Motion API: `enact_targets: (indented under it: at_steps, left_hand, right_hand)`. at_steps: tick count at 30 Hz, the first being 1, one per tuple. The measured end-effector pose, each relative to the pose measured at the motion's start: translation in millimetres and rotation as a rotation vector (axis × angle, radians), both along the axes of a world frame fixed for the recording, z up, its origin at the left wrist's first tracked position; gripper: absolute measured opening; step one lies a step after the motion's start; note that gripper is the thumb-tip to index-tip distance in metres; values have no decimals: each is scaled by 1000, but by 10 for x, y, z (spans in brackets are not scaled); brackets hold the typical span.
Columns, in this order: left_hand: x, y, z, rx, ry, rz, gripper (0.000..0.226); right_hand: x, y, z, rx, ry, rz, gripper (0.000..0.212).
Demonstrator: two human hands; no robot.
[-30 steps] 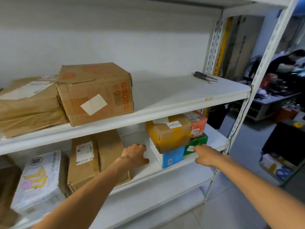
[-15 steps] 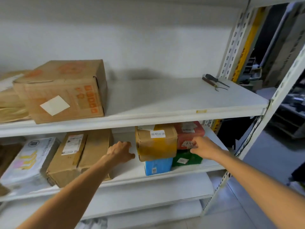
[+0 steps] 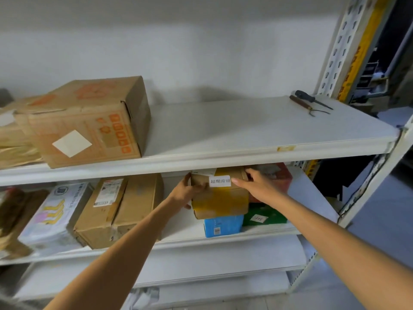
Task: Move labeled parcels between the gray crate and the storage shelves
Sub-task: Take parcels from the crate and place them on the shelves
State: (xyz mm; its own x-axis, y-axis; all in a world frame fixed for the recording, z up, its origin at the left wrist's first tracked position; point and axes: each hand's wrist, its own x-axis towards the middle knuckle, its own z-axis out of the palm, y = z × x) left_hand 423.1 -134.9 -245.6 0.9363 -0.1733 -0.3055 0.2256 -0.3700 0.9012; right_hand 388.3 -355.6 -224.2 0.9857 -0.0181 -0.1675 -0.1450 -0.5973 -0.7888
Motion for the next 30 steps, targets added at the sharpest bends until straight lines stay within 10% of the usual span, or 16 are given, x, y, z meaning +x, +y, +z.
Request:
enact_targets:
  at_steps: [7,21,30]
  left_hand:
    - [86,21,-172,-328,174,84,80]
    - [-114,154,-373,-384,111,51,83]
    - [111,273,-367,-337,190,-200,88]
  right_hand:
    - [120,71,-226,163,59,-8,99]
    - [70,20,-495,256,-39,-191,94]
    - [188,-3,-338,443,191,-28,144]
